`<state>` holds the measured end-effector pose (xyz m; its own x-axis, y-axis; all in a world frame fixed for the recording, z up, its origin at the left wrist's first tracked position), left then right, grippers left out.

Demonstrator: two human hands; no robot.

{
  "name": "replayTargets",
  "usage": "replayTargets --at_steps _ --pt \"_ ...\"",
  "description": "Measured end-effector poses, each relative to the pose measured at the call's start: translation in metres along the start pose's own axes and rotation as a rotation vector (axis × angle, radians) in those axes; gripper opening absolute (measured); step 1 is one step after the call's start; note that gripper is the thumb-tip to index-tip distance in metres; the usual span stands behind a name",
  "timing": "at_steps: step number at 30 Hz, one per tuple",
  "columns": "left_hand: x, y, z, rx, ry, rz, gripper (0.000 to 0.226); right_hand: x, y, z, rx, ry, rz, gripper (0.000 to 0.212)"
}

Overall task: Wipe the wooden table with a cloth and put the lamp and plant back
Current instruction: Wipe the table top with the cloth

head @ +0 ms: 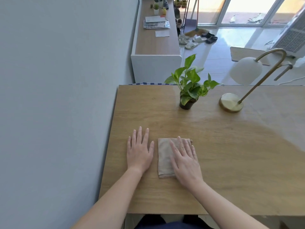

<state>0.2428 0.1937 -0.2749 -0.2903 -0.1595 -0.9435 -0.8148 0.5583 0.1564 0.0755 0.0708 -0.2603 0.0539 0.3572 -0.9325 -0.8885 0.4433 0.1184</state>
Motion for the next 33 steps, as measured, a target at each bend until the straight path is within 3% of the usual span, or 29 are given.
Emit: replayTargets --at_steps 3,13,20,28,33 --pt "0.005 -0.001 0.008 -0.008 -0.025 -0.003 0.067 0.017 -0.004 0.006 0.006 0.03 0.09 0.056" --pt "0.006 -0.006 0.01 0.001 -0.044 -0.02 0.067 0.001 -0.072 -0.013 -0.07 0.128 0.113 0.059" --pt "0.005 -0.01 0.009 0.003 -0.021 -0.02 0.067 -0.029 -0.111 -0.069 0.017 0.121 0.08 0.057" --pt "0.007 -0.008 0.012 0.012 -0.036 -0.024 0.067 -0.064 -0.049 -0.174 0.263 0.078 0.03 0.059" --pt "0.008 -0.008 0.01 0.008 -0.038 -0.018 0.068 -0.062 -0.045 -0.178 0.376 0.087 0.011 0.066"
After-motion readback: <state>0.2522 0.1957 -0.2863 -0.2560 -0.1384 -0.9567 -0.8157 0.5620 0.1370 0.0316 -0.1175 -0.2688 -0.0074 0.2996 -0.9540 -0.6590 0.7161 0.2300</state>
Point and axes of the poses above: each hand's wrist, its own y-axis away from the middle knuckle, its own x-axis out of the palm, z = x × y, the point moved 7 cm from there along -y, towards the middle knuckle, and after that the axes turned 6 degrees about -x, right-handed, at the moved point
